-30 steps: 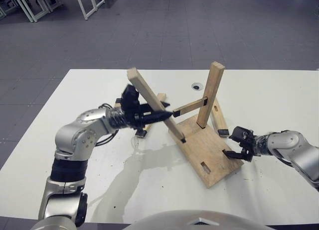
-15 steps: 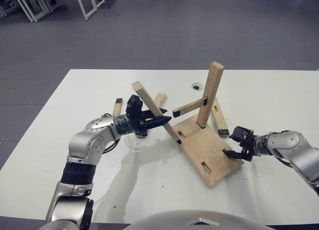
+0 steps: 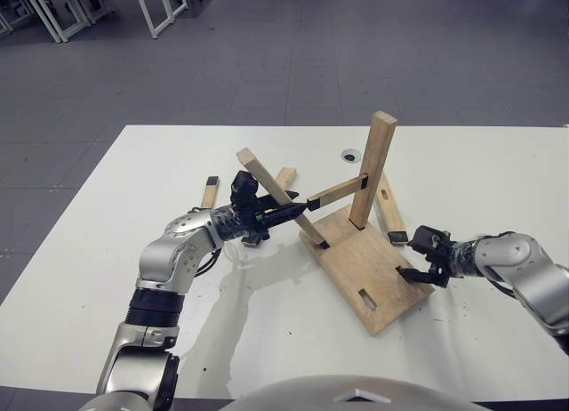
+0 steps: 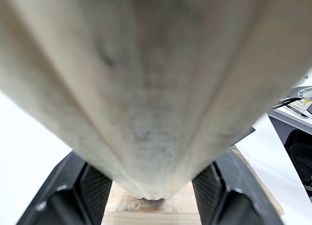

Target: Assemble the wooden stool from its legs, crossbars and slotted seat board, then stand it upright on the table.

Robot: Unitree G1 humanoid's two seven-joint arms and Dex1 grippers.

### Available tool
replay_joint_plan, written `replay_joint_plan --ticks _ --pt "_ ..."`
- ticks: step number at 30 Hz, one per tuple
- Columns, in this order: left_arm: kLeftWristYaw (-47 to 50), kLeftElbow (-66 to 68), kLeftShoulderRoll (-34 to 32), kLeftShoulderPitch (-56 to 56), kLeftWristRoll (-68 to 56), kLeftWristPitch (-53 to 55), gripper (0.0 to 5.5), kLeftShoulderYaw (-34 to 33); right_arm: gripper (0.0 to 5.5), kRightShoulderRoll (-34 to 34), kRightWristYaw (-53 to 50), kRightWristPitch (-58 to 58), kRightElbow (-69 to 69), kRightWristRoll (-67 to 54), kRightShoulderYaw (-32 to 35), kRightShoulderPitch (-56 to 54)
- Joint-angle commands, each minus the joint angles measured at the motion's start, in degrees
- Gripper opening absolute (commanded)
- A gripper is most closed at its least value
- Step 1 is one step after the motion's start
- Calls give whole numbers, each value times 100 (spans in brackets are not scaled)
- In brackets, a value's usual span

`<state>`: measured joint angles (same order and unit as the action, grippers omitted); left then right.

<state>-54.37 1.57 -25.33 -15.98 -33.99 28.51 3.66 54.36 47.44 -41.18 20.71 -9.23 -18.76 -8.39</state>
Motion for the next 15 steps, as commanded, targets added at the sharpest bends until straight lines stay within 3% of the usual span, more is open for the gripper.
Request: replay_joint_plan --ticks 1,15 --pt "-90 -135 -357 -27 585 93 206 427 347 -175 -34 -116 42 42 6 42" --pt "-185 448 -418 -690 898 316 206 924 347 -395 -147 -282 168 101 42 127"
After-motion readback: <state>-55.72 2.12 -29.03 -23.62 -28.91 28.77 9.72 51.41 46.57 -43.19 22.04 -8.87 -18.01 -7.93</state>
